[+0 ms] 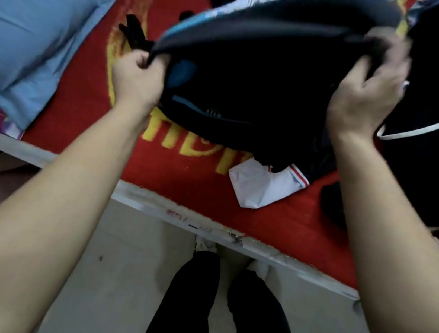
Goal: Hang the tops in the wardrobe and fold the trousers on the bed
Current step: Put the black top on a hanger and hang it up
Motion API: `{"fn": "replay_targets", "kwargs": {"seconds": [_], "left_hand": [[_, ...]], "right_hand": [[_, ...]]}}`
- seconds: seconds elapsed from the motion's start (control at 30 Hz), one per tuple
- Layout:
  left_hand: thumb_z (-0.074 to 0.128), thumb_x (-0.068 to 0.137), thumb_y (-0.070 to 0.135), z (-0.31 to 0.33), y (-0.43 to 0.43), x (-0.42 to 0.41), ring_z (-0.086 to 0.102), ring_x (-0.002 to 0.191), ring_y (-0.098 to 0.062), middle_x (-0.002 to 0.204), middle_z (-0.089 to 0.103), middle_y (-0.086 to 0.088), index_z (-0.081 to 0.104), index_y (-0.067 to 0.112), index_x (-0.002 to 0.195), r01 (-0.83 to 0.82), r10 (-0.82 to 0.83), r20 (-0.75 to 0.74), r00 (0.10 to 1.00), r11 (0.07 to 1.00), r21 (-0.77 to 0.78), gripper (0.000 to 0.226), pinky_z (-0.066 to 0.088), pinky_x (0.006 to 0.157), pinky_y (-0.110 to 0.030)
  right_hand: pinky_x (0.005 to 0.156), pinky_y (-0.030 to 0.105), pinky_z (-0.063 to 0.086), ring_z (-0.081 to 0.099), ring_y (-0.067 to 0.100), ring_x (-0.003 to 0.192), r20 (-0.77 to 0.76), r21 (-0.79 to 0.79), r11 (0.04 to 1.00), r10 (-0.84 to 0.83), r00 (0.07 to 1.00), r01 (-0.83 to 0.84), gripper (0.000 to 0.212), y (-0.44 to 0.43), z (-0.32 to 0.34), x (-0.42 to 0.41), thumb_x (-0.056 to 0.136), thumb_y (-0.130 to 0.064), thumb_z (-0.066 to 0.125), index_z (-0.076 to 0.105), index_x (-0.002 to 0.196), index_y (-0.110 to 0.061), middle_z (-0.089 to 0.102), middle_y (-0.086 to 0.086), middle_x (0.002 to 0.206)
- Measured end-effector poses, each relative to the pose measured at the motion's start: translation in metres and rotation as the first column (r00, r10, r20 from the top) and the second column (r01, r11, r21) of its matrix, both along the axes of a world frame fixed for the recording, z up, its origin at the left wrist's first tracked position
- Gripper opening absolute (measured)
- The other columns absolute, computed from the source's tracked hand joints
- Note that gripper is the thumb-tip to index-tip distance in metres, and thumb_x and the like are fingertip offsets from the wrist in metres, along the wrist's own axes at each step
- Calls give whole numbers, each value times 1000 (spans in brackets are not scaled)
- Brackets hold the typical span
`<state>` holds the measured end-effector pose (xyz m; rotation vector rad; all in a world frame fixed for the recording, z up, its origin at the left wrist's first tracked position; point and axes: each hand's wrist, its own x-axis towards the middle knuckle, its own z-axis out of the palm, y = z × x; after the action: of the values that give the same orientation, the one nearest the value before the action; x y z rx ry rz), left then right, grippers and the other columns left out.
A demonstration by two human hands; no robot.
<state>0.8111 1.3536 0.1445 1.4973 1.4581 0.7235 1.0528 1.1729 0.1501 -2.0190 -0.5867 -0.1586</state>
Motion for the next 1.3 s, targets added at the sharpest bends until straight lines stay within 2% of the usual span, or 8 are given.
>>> {"fn": "replay_targets", "kwargs": {"seconds": [0.13,0.37,0.53,0.63,0.7,0.9,1.1,1.3], "left_hand": [[64,71,32,-43,-29,-24,49,67,-10,70,58,1,56,22,61,37,-48,-78,996,991,-131,17,40,61,-30],[71,75,13,-15,-44,-33,65,83,-13,90,72,-3,68,19,95,372,-380,-105,919,924,-88,21,54,79,-37],[69,77,10,63,-36,-38,65,90,-16,96,69,2,64,22,106,606,-586,-240,774,796,11,31,52,80,-35],[62,73,-1,126,-34,-45,60,94,-22,103,64,-5,59,15,114,635,-560,-353,750,759,145,44,42,76,-29],[59,68,-5,168,-34,-56,60,86,-23,95,63,-5,57,14,111,557,-451,-361,816,782,281,48,41,72,-30],[72,69,7,255,-56,-114,45,74,-16,83,49,0,57,13,102,98,53,-266,962,846,523,37,38,69,-33],[67,82,44,281,-112,-156,52,101,-35,113,50,-12,54,15,117,-20,258,-561,786,919,394,47,45,80,-41],[41,91,32,282,-170,-206,64,96,-38,108,68,-19,62,14,100,-351,361,-363,859,931,98,29,55,83,-46]], "right_hand": [[111,40,33,38,41,133,-529,-733,554,-97,843,-396,57,-42,-65,-41,90,-28,56,45,145,-26,35,23,145],[115,52,28,16,38,147,-368,-609,590,382,848,-530,77,-17,-56,-107,88,-15,65,27,155,-19,14,20,161],[115,45,23,11,38,148,-243,-663,401,685,687,-633,98,51,22,-107,77,3,59,14,159,-25,3,13,165],[110,45,30,23,35,146,-202,-732,243,815,543,-637,73,81,85,-103,79,-12,66,41,146,-24,33,8,156],[94,41,41,53,33,123,-218,-727,162,867,448,-667,33,91,135,-106,80,-23,69,61,111,-19,63,8,119],[65,38,43,59,30,79,-114,-573,295,895,432,-764,15,74,289,-121,76,-9,63,49,77,-15,58,3,75],[56,20,38,49,0,60,59,-171,342,940,337,-924,37,9,381,-143,65,2,58,44,74,-30,52,-11,66],[68,20,49,61,3,74,-89,14,349,934,347,-937,59,-25,375,-172,74,5,47,55,120,-30,68,-4,94]]}}
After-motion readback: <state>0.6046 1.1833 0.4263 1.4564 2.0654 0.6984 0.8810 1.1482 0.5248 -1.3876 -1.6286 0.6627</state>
